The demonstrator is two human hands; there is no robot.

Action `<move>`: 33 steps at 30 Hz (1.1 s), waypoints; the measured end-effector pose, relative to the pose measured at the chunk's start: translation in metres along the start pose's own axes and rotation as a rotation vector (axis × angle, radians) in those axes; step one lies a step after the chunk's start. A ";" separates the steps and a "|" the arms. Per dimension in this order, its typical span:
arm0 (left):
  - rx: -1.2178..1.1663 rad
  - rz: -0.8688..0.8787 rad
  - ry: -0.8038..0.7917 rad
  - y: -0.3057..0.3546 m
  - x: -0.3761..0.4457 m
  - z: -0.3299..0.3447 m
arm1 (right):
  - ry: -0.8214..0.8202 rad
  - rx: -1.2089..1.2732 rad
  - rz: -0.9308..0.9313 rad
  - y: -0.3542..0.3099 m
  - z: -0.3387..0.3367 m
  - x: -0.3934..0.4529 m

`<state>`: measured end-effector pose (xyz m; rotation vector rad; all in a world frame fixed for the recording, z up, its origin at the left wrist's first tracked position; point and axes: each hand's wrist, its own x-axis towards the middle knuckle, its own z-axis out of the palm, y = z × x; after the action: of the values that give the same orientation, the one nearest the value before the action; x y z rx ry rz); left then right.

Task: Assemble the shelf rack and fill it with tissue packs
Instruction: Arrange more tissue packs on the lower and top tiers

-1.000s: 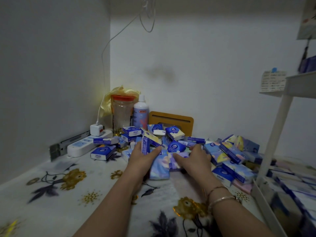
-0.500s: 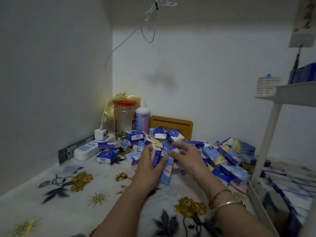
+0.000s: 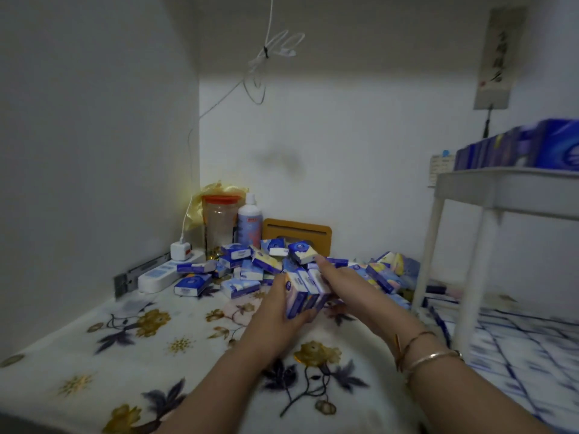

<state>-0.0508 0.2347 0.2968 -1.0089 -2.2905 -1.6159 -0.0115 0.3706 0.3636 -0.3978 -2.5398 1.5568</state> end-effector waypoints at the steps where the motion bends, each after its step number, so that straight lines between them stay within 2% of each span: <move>1: -0.012 0.041 0.016 0.011 0.001 -0.002 | -0.002 0.005 -0.052 -0.009 -0.006 -0.008; 5: 0.041 0.226 0.057 0.068 0.012 -0.018 | -0.036 -0.011 -0.272 -0.051 -0.031 -0.046; 9: 0.084 0.410 0.137 0.146 0.021 -0.037 | 0.131 -0.032 -0.400 -0.099 -0.057 -0.078; 13: 0.149 0.596 0.228 0.228 0.028 -0.048 | 0.222 -0.054 -0.513 -0.143 -0.102 -0.125; 16: 0.105 0.628 0.253 0.277 0.036 -0.041 | 0.296 -0.074 -0.560 -0.167 -0.144 -0.151; 19: 0.020 0.574 0.137 0.312 0.050 -0.020 | 0.375 -0.048 -0.527 -0.173 -0.190 -0.152; 21: 0.106 0.515 0.056 0.325 0.063 -0.004 | 0.432 0.016 -0.506 -0.165 -0.217 -0.152; 23: 0.222 0.415 -0.020 0.334 0.075 0.009 | 0.507 0.066 -0.488 -0.152 -0.244 -0.150; 25: 0.206 0.260 -0.122 0.341 0.087 0.021 | 0.601 0.104 -0.453 -0.137 -0.273 -0.144; 27: 0.027 0.051 -0.213 0.343 0.097 0.031 | 0.648 0.064 -0.375 -0.125 -0.295 -0.139; 29: -0.218 -0.151 -0.215 0.342 0.104 0.041 | 0.626 -0.053 -0.263 -0.112 -0.312 -0.125; 33: -0.458 -0.341 -0.197 0.336 0.117 0.062 | 0.454 -0.262 -0.072 -0.100 -0.316 -0.112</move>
<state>0.0791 0.4024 0.5892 -0.9297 -2.3722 -2.3561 0.1592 0.5642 0.5990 -0.6026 -2.3621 0.9701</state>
